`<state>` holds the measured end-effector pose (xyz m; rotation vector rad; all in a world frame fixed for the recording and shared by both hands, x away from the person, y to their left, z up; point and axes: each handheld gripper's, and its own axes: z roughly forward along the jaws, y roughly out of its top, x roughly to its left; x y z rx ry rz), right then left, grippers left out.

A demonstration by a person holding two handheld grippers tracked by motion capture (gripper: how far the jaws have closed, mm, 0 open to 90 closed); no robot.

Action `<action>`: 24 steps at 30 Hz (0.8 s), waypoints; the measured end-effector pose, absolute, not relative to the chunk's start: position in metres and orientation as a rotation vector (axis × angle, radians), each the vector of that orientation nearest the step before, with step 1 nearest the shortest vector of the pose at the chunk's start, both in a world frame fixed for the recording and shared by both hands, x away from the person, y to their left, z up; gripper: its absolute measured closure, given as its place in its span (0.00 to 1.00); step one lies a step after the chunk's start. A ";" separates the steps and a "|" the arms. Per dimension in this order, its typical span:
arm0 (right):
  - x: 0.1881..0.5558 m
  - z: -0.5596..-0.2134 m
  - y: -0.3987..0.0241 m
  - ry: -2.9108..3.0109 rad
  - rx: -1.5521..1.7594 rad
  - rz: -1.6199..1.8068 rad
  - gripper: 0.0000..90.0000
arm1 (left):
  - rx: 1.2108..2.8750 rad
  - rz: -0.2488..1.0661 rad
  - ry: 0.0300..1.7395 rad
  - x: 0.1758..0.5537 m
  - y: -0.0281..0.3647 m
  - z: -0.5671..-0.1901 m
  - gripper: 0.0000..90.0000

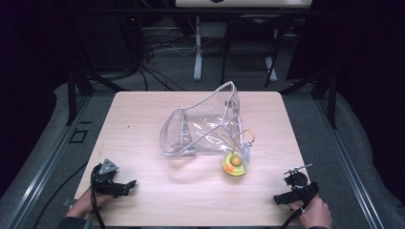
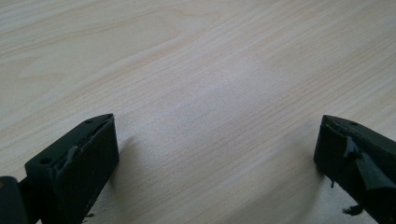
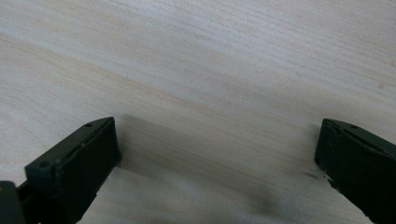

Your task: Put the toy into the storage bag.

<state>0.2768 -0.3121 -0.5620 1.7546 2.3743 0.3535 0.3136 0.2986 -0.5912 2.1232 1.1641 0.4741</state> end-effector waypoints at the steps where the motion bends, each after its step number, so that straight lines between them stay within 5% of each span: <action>1: 0.276 -0.563 -0.312 2.359 1.764 0.377 0.00 | 2.123 0.474 1.165 0.313 0.299 -0.591 0.00; 24: 0.287 -0.556 -0.300 2.496 1.739 0.234 0.00 | 2.125 0.471 1.149 0.314 0.298 -0.592 0.00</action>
